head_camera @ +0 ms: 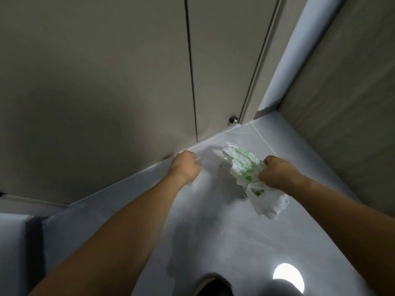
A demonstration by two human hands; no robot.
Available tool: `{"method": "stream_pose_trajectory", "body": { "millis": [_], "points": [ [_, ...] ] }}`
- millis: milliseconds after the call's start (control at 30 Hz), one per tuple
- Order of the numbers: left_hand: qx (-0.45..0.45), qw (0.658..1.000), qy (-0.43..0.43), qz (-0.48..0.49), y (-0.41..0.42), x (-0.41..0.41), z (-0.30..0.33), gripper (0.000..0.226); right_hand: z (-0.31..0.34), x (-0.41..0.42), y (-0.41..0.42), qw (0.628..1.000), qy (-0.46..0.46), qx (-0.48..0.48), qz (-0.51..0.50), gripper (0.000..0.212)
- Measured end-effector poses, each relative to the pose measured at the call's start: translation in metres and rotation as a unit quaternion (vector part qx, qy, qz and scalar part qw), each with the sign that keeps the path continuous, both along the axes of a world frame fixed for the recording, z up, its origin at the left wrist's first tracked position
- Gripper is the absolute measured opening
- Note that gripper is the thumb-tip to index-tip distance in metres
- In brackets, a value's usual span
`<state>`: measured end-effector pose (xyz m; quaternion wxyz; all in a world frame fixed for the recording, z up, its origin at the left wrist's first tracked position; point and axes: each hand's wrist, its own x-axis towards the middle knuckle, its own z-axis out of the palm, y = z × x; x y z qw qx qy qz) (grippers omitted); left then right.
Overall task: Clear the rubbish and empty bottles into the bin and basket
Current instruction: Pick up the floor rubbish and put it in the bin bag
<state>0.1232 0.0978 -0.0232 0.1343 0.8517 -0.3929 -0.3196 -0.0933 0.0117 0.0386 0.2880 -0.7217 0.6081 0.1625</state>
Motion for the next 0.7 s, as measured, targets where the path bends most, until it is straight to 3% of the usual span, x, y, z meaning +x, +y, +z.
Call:
{"method": "stream_pose_trajectory", "body": {
  "millis": [100, 200, 233, 267, 333, 367, 533, 600, 700],
  "points": [
    [-0.049, 0.983, 0.171, 0.031, -0.023, -0.025, 0.047, 0.017, 0.035, -0.041, -0.009, 0.998, 0.045, -0.024, 0.04, 0.037],
    [-0.069, 0.964, 0.256, -0.011, -0.047, -0.062, 0.1, 0.029, 0.074, -0.09, -0.016, 0.994, 0.091, -0.016, 0.065, 0.038],
    [-0.074, 0.96, 0.269, -0.037, -0.056, -0.077, 0.114, 0.021, 0.088, -0.107, -0.017, 0.992, 0.105, -0.008, 0.076, 0.037],
    [-0.077, 0.957, 0.272, -0.063, -0.062, -0.093, 0.13, 0.007, 0.103, -0.123, -0.018, 0.989, 0.116, 0.002, 0.087, 0.036],
    [-0.078, 0.953, 0.265, -0.122, -0.077, -0.129, 0.153, 0.045, 0.132, -0.158, -0.018, 0.986, 0.13, 0.022, 0.098, 0.035],
    [-0.073, 0.95, 0.263, -0.151, -0.084, -0.152, 0.163, 0.052, 0.145, -0.179, -0.016, 0.986, 0.133, 0.034, 0.094, 0.035],
    [-0.09, 0.914, 0.228, -0.322, -0.087, -0.282, 0.236, 0.007, 0.194, -0.284, -0.007, 0.984, 0.166, 0.032, 0.054, 0.036],
    [-0.126, 0.889, 0.219, -0.383, -0.087, -0.331, 0.256, 0.022, 0.209, -0.332, 0.0, 0.986, 0.162, 0.011, 0.029, 0.04],
    [-0.157, 0.854, 0.22, -0.445, -0.084, -0.395, 0.27, 0.022, 0.221, -0.406, 0.016, 0.99, 0.141, -0.001, -0.016, 0.036]
  ]
}}
